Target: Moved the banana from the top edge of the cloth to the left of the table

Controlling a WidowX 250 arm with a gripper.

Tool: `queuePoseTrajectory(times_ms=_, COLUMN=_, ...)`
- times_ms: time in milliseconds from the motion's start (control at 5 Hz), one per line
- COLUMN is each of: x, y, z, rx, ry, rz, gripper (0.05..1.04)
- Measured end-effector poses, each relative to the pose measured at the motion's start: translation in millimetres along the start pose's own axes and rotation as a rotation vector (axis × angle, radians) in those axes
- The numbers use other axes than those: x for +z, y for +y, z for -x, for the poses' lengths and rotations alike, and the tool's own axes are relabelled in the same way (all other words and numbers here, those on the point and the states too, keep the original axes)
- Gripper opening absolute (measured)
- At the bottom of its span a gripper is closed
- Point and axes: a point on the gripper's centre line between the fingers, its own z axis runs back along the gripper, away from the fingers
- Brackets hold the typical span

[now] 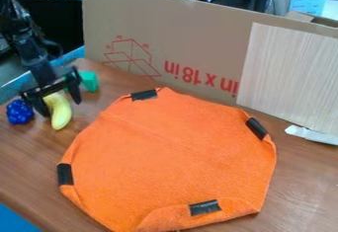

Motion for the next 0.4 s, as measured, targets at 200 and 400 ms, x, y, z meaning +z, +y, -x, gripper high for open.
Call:
queuePoseTrajectory(times_ms=200, x=51, y=-16, z=-4, rx=-0.040, ry=-0.088, rz=0.007, gripper=1.000)
queuePoseTrajectory(times_ms=400, x=104, y=-27, z=6, rx=-0.061, ry=-0.168, rz=0.020, gripper=1.000)
